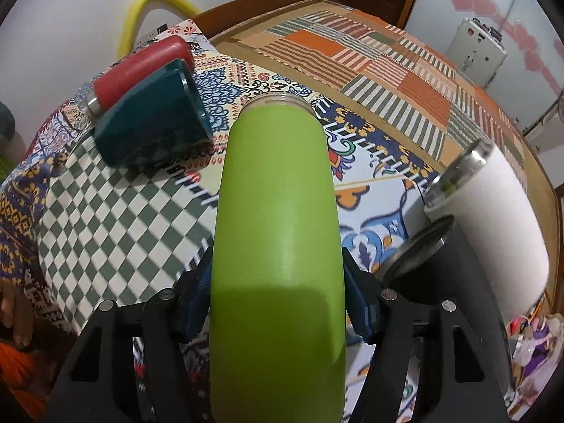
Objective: Flip cup upright
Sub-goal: 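Close the right gripper around the lime-green bottle's middle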
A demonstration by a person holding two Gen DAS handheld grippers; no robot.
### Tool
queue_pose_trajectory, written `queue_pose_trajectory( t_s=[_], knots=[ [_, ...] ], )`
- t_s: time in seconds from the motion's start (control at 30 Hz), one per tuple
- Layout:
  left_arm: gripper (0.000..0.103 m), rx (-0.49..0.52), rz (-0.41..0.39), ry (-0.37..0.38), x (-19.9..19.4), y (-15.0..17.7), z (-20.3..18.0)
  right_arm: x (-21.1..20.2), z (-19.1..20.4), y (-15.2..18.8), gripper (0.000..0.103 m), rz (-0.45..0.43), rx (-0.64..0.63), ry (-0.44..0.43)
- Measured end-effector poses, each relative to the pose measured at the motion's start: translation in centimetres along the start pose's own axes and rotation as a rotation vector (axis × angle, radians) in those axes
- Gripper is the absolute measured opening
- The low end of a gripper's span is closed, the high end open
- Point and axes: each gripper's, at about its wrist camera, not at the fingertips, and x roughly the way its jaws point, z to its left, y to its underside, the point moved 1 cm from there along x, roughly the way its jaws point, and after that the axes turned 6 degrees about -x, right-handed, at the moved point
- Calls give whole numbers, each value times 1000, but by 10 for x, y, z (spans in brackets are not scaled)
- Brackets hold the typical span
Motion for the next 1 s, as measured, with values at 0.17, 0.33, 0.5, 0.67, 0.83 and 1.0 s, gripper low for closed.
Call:
queue_pose_trajectory(
  t_s=[0.17, 0.33, 0.5, 0.67, 0.83, 1.0],
  knots=[
    [103, -7, -10, 2, -13, -3, -3, -24, 7, 15, 62, -39, 10, 14],
    [103, -2, -19, 2, -26, -4, -6, -46, 20, 28, 62, -75, 4, 18],
    [103, -3, -5, 1, -36, 1, -6, -53, 34, 38, 62, -95, 15, -5],
    [103, -10, 16, -7, -43, 7, -2, -49, 48, 48, 62, -96, 18, -49],
    [103, -34, 44, -5, -44, 16, 5, -36, 59, 49, 62, -74, 7, -66],
    [103, -40, 67, -16, -39, 24, 10, -25, 68, 51, 62, -57, 6, -80]
  ],
)
